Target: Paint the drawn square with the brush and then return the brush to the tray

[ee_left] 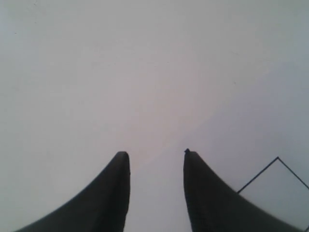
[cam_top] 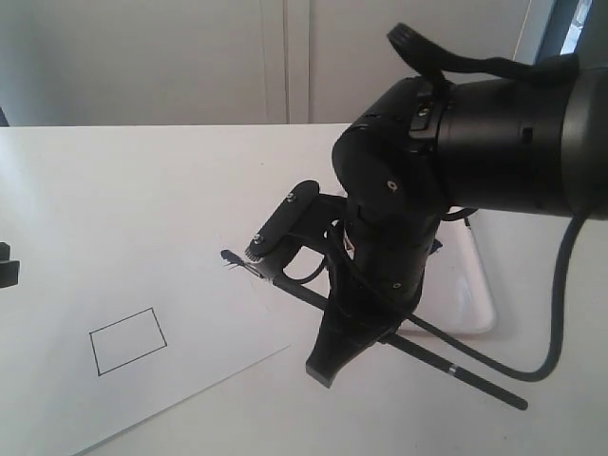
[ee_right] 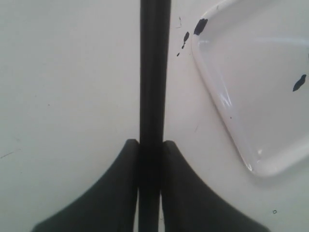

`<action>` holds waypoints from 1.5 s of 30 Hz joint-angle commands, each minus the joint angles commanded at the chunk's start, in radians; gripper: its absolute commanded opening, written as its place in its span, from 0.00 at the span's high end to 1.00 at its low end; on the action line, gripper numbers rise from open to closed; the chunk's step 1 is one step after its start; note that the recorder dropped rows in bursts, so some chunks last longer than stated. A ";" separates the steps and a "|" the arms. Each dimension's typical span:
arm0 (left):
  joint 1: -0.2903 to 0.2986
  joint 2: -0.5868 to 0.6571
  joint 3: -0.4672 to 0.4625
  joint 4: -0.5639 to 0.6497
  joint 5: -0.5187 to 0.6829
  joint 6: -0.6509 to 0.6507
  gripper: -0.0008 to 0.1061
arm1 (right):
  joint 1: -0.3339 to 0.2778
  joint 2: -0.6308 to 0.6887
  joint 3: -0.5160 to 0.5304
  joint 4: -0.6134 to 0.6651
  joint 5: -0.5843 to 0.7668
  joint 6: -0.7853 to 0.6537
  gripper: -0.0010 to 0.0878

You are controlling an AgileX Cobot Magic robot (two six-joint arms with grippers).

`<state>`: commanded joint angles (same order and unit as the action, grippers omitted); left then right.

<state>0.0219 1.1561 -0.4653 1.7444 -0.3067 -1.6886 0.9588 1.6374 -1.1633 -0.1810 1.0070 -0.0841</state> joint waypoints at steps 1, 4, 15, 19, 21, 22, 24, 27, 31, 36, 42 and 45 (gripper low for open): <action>0.000 -0.004 0.000 0.000 0.018 0.003 0.59 | 0.000 0.000 0.000 0.000 0.000 0.000 0.99; 0.000 -0.009 0.000 0.000 0.023 0.003 0.59 | 0.000 0.000 0.000 -0.002 -0.004 0.000 0.99; 0.000 -0.009 0.000 0.000 0.011 0.003 0.59 | 0.000 0.000 0.000 -0.002 0.007 0.000 0.99; 0.000 -0.009 -0.003 0.000 0.015 0.003 0.59 | 0.000 0.000 0.000 -0.002 0.022 0.000 0.99; 0.000 -0.009 -0.003 0.000 0.011 0.003 0.59 | 0.000 -0.002 0.000 -0.002 0.024 0.000 0.99; 0.000 -0.009 -0.003 0.000 0.008 0.003 0.59 | 0.000 -0.004 0.000 -0.002 0.024 0.000 0.99; 0.000 -0.009 -0.003 0.000 0.005 0.003 0.59 | 0.000 -0.008 0.000 -0.003 0.022 0.000 0.99; 0.000 -0.009 -0.003 0.000 0.005 0.005 0.59 | 0.000 -0.020 0.000 -0.003 0.022 0.000 0.99; 0.000 -0.009 -0.003 -0.017 0.004 0.005 0.59 | 0.000 -0.038 0.000 -0.004 0.024 -0.002 0.99; 0.000 -0.016 -0.007 -0.991 -0.005 0.021 0.59 | 0.000 -0.042 0.000 -0.004 0.039 -0.002 0.99; 0.000 -0.016 -0.011 -1.104 -0.014 0.021 0.59 | 0.000 -0.042 0.000 -0.007 0.042 -0.002 0.99; 0.000 -0.016 -0.011 -1.292 -0.014 0.042 0.59 | 0.000 -0.042 0.000 -0.007 0.042 -0.002 0.99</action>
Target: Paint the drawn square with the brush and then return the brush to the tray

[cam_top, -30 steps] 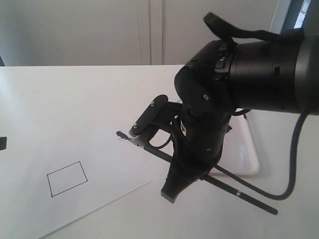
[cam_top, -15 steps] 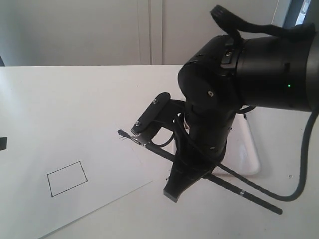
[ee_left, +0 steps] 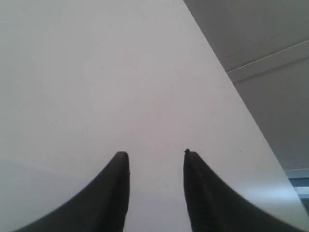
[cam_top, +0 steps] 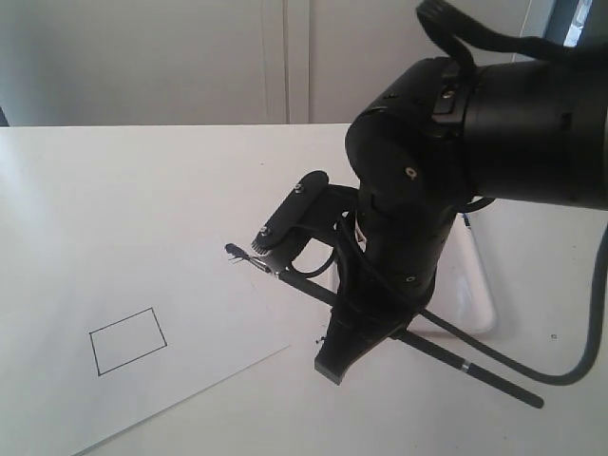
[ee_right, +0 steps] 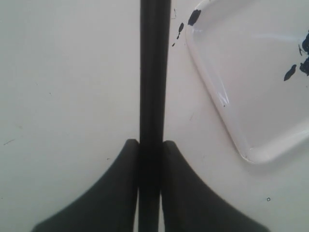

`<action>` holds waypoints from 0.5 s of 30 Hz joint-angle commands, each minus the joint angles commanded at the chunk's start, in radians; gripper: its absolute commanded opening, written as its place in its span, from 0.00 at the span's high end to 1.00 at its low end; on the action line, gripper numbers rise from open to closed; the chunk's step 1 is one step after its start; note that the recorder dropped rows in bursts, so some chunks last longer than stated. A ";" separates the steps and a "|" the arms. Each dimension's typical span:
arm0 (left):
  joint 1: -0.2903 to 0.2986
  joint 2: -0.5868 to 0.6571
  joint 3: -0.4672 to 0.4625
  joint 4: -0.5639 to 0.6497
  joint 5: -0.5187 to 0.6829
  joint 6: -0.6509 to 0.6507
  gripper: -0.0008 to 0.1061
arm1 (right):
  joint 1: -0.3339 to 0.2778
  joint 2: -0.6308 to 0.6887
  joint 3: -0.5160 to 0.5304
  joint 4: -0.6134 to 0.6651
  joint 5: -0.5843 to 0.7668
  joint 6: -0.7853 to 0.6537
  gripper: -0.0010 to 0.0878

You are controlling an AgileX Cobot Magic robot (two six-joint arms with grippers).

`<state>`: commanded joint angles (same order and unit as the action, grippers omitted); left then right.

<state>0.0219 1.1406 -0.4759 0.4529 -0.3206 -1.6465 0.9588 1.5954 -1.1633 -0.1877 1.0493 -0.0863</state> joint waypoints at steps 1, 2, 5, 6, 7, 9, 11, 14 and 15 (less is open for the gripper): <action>0.000 0.000 0.000 -0.079 0.000 0.008 0.59 | 0.000 0.000 0.000 0.000 0.000 0.000 0.99; 0.000 0.000 -0.002 -0.131 0.000 0.010 0.59 | 0.000 0.000 0.000 0.000 0.000 0.000 0.99; 0.000 0.000 -0.004 -0.190 0.000 0.010 0.59 | 0.000 0.000 0.000 0.000 0.000 0.000 0.99; 0.000 0.000 -0.004 -0.177 0.000 0.010 0.59 | 0.000 0.000 0.000 0.000 0.000 0.000 0.99; 0.000 0.000 -0.004 -0.165 0.000 0.010 0.59 | 0.000 0.000 0.000 0.000 0.000 0.000 0.99; 0.000 0.000 -0.004 -0.129 0.000 0.010 0.59 | 0.000 0.000 0.000 0.000 0.004 0.000 0.99; 0.000 0.000 -0.004 -0.110 0.000 0.010 0.59 | 0.000 0.000 0.000 0.000 0.009 0.000 0.99; 0.000 0.000 -0.004 -0.104 0.000 0.010 0.59 | 0.000 0.000 0.000 0.000 0.016 0.000 0.99; 0.000 0.000 -0.004 -0.104 0.000 0.010 0.59 | 0.000 0.000 0.000 0.000 0.016 0.000 0.99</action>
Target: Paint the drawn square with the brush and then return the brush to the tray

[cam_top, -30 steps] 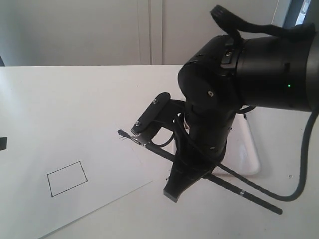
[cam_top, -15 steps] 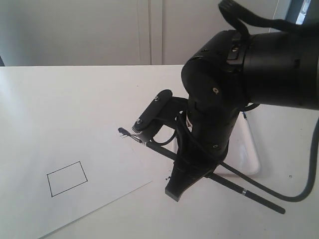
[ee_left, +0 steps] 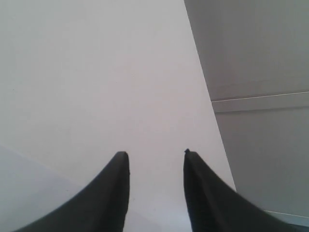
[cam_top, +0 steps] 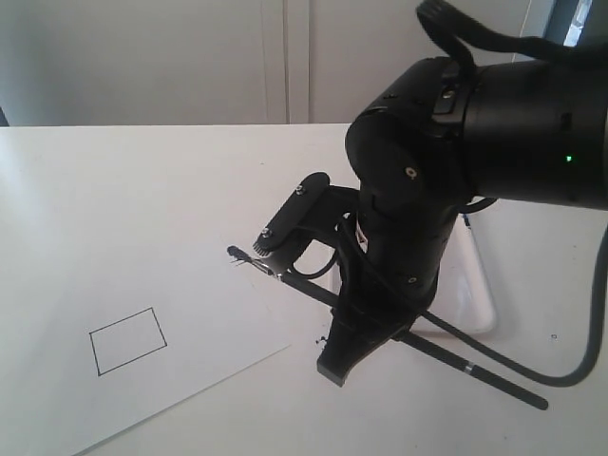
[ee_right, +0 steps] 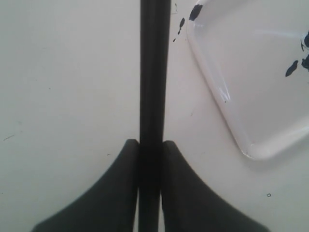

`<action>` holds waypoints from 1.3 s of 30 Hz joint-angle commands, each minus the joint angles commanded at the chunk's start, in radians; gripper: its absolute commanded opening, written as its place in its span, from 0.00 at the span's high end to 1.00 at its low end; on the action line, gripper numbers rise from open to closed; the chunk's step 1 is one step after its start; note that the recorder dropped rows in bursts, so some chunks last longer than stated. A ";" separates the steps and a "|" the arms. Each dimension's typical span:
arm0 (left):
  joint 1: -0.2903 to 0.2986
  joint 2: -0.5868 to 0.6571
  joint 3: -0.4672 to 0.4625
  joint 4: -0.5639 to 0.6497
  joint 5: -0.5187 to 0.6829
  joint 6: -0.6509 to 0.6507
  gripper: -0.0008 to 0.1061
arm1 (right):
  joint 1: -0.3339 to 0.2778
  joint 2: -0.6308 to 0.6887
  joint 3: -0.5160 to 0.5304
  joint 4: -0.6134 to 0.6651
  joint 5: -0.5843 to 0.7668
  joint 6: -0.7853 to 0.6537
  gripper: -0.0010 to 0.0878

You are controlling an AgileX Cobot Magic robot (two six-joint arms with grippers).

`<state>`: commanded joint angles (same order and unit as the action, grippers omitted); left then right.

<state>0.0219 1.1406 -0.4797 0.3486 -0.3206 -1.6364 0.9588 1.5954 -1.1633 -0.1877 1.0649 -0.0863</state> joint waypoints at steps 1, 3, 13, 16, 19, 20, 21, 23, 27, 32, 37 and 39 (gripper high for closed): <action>0.000 0.000 0.000 -0.002 -0.015 0.003 0.59 | 0.000 0.000 0.000 0.000 0.000 0.000 0.99; 0.006 0.000 0.000 0.024 -0.088 0.127 0.59 | 0.000 0.000 0.000 0.000 0.000 0.000 0.99; 0.006 -0.015 -0.079 0.477 -0.256 0.777 0.59 | 0.000 0.000 0.000 0.002 0.002 -0.008 0.99; 0.006 -0.015 -0.103 0.555 -0.036 0.832 0.59 | 0.000 0.000 0.000 0.002 0.002 -0.008 0.99; 0.006 -0.015 -0.112 0.550 0.097 0.897 0.59 | 0.000 0.000 0.000 0.004 0.002 -0.008 0.99; 0.005 -0.015 -0.116 0.550 0.124 0.912 0.59 | 0.000 0.000 0.000 0.004 0.002 -0.008 0.99; 0.004 -0.015 -0.120 0.548 0.189 0.901 0.59 | 0.000 0.000 0.000 0.004 0.002 -0.008 0.99; 0.004 -0.015 -0.121 0.539 0.310 0.842 0.59 | 0.000 0.000 0.000 0.004 0.002 -0.008 0.99; 0.004 -0.015 -0.137 0.333 0.644 0.685 0.59 | 0.000 0.000 0.000 0.004 0.002 -0.008 0.99; -0.010 -0.037 -0.212 -0.074 0.814 0.998 0.59 | 0.000 0.000 0.000 0.003 0.004 -0.008 0.99; -0.073 -0.046 -0.304 -0.468 1.004 1.549 0.59 | 0.000 0.000 0.000 0.003 0.002 -0.008 0.99; -0.089 -0.046 -0.324 -0.530 1.017 1.656 0.59 | 0.000 0.000 0.000 0.003 0.002 -0.008 0.99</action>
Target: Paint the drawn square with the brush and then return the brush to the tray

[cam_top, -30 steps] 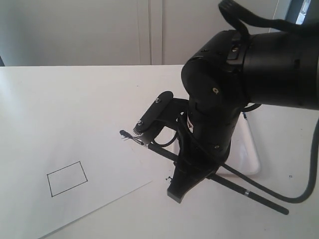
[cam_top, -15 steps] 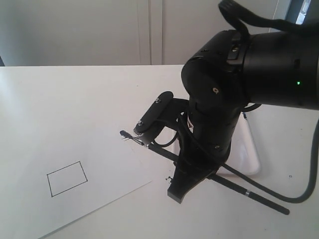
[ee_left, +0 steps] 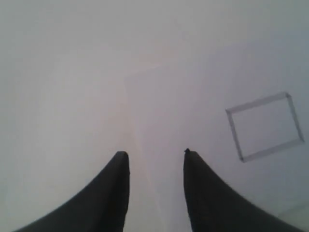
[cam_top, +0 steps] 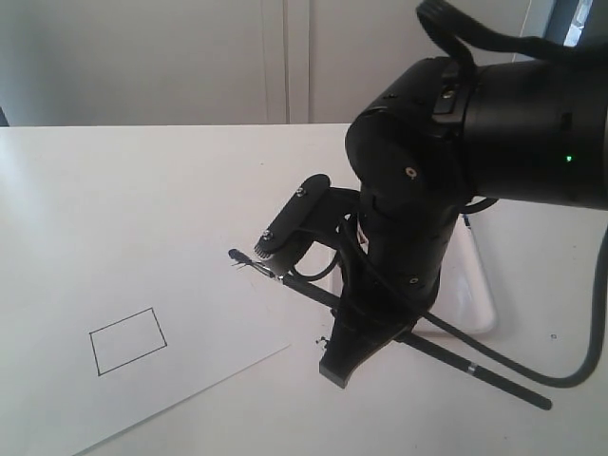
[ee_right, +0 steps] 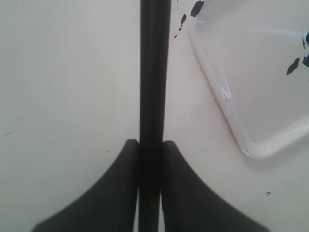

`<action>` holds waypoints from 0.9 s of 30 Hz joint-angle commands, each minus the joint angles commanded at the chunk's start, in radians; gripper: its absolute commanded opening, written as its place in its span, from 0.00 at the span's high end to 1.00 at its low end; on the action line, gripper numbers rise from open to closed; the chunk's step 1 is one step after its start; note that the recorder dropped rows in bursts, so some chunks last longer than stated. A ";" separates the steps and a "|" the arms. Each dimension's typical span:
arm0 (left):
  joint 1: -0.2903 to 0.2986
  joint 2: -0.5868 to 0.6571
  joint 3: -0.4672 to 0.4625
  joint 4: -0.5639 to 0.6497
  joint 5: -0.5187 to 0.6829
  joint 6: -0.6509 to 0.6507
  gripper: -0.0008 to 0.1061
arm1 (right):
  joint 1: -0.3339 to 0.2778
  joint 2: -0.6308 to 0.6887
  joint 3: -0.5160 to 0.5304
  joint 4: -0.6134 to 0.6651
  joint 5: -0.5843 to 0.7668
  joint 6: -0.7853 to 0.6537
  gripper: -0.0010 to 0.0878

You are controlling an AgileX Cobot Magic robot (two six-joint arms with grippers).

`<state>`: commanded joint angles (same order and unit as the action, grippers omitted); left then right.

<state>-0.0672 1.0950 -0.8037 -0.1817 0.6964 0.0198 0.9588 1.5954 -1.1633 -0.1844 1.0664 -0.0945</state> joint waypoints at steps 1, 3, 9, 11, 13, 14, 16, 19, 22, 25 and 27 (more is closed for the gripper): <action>-0.006 0.000 -0.001 -0.008 0.000 0.039 0.59 | 0.000 0.000 0.000 0.000 0.002 0.000 0.99; -0.004 0.000 -0.001 -0.011 -0.028 0.042 0.59 | 0.000 0.000 0.000 0.002 0.002 0.000 0.99; -0.004 0.000 -0.001 -0.050 -0.107 0.002 0.59 | 0.000 0.000 0.000 0.038 -0.026 0.000 0.99; -0.004 0.004 0.008 -0.073 -0.111 0.040 0.59 | 0.000 0.000 0.000 0.066 -0.042 -0.014 0.99; -0.004 0.025 0.029 -0.084 -0.116 0.087 0.59 | 0.000 0.000 0.000 0.088 -0.061 -0.031 0.99; -0.004 0.038 0.044 -0.079 -0.119 0.092 0.59 | 0.000 0.000 0.000 0.092 -0.066 -0.033 0.99; -0.004 0.072 0.077 -0.071 -0.128 0.097 0.59 | 0.000 0.000 0.000 0.100 -0.074 -0.033 0.99; -0.004 0.129 0.105 -0.065 -0.150 0.099 0.59 | 0.000 0.000 0.000 0.106 -0.078 -0.033 0.99; -0.004 0.182 0.105 -0.067 -0.152 0.092 0.59 | 0.000 0.000 0.000 0.123 -0.078 -0.039 0.99; -0.004 0.227 0.105 -0.067 -0.165 0.090 0.59 | 0.000 0.000 -0.002 0.135 -0.081 -0.041 0.99; -0.004 0.256 0.105 -0.065 -0.171 0.090 0.59 | 0.000 0.000 -0.002 0.147 -0.095 -0.041 0.99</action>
<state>-0.0713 1.3506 -0.6986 -0.2469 0.5252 0.1098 0.9588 1.5954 -1.1649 -0.0374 0.9709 -0.1352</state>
